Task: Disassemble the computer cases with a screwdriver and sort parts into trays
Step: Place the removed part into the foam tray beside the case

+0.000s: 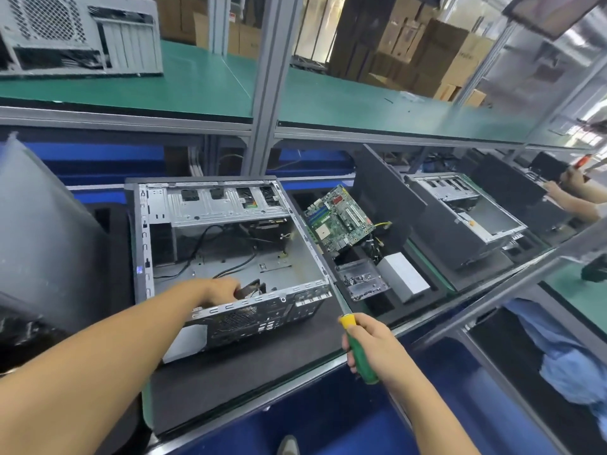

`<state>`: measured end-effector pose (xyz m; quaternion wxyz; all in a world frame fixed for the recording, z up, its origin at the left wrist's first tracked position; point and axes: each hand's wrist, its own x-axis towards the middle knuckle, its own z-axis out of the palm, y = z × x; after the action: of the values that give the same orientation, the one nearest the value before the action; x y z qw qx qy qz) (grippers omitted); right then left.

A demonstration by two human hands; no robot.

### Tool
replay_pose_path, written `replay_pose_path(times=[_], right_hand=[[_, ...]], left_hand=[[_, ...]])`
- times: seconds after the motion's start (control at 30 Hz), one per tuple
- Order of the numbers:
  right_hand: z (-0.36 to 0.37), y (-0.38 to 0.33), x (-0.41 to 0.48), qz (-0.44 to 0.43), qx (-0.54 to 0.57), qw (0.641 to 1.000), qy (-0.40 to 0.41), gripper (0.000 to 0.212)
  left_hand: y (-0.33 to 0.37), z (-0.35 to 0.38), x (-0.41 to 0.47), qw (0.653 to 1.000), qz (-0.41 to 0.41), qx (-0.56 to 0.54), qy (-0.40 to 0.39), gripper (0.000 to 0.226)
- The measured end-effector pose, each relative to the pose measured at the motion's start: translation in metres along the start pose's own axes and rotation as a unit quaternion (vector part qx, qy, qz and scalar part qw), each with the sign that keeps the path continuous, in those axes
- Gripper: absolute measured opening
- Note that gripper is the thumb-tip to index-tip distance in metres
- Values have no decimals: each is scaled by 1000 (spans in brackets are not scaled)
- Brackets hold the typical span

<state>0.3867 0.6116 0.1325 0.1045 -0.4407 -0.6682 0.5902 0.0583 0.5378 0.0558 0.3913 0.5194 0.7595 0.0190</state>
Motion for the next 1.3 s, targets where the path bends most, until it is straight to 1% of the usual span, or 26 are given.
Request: replay_pose_path(times=[0.07, 0.13, 0.27, 0.3, 0.33, 0.4, 0.43, 0.5, 0.57, 0.6, 0.67, 0.73, 0.8, 0.83, 0.87, 0.93, 0.97, 1.03, 1.07, 1.1, 1.13, 1.17, 1.2, 1.23, 1.3], right_hand=[[6, -6, 1, -5, -19, 1000, -11, 30], [12, -13, 5, -14, -41, 999, -23, 24], [24, -28, 16, -26, -68, 996, -47, 13], [26, -33, 21, -29, -70, 996, -51, 14], [28, -39, 26, -33, -73, 995, -54, 17], [33, -54, 38, -48, -80, 994, -59, 20], [35, -62, 46, -62, -86, 993, -60, 19], [41, -76, 63, -106, -126, 985, -56, 15], [48, -89, 84, -157, -199, 966, -43, 10], [51, -95, 96, -182, -249, 950, -42, 9], [58, -105, 123, -208, -354, 909, -65, 15], [65, -107, 148, -187, -426, 879, -99, 20], [74, -108, 176, -142, -480, 853, -147, 25], [78, -107, 188, -115, -495, 844, -171, 29], [83, -105, 200, -91, -504, 837, -193, 34], [92, -99, 217, -64, -523, 819, -228, 37], [97, -95, 224, -61, -543, 801, -244, 38], [108, -84, 234, -59, -588, 754, -287, 39], [113, -78, 238, -59, -609, 727, -313, 42], [118, -72, 241, -62, -628, 699, -336, 46], [122, -66, 244, -68, -643, 676, -354, 48], [126, -62, 247, -74, -653, 659, -366, 50], [129, -57, 249, -74, -655, 653, -373, 50], [131, -53, 251, -73, -652, 654, -376, 49], [134, -47, 253, -77, -644, 662, -377, 41]], left_hand=[[-2, 3, 1, 999, -5, 22, 43, 27], [-5, 1, -3, 995, 2, -6, 100, 23], [-14, -20, -28, 979, 15, -82, 186, 36], [-16, -27, -36, 970, 16, -111, 216, 37], [-18, -35, -44, 956, 17, -165, 242, 37], [-20, -50, -61, 914, 22, -290, 282, 34], [-21, -57, -69, 893, 20, -327, 308, 32], [-22, -67, -86, 875, 5, -318, 365, 29], [-25, -70, -97, 864, 1, -306, 399, 25], [-26, -68, -99, 860, 9, -310, 405, 25], [-30, -64, -104, 857, 12, -305, 415, 28], [-33, -59, -106, 853, 10, -298, 429, 29], [-34, -61, -110, 831, 4, -306, 464, 27], [-32, -66, -113, 811, 5, -328, 485, 27], [-31, -73, -117, 782, 10, -363, 506, 26], [-26, -91, -127, 711, 28, -431, 555, 22], [-23, -101, -133, 676, 39, -459, 575, 20], [-15, -116, -145, 606, 67, -522, 596, 17], [-11, -120, -150, 578, 77, -551, 597, 15], [-7, -122, -154, 557, 81, -574, 594, 12], [-4, -123, -156, 546, 80, -594, 586, 8], [-1, -121, -157, 542, 74, -609, 574, 6], [2, -117, -157, 547, 63, -618, 561, 5], [4, -112, -154, 562, 48, -617, 549, 5], [5, -99, -144, 608, 11, -600, 520, 9]])
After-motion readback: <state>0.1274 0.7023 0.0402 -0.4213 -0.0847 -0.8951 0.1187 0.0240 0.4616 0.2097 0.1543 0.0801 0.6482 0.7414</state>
